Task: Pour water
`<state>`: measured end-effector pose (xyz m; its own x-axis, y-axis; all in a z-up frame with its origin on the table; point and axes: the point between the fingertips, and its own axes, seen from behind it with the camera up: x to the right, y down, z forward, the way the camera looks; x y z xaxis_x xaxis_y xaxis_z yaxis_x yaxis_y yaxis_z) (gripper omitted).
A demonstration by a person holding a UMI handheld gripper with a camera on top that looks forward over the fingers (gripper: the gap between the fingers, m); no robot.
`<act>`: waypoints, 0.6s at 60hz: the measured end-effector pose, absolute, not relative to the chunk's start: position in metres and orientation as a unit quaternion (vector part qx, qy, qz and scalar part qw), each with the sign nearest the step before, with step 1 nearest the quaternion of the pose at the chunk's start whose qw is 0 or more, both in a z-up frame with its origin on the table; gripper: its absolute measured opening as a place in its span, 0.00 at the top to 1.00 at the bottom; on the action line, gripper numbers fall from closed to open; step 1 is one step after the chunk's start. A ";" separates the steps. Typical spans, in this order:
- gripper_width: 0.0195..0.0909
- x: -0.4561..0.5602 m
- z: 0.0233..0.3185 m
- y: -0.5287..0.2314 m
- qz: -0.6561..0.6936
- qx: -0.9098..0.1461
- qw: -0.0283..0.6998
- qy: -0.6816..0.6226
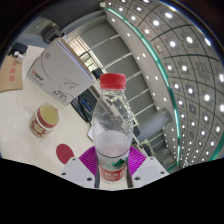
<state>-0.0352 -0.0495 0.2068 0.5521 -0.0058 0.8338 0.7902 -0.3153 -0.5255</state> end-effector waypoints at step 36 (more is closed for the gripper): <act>0.76 -0.071 0.186 0.069 -0.630 -0.387 0.358 -0.570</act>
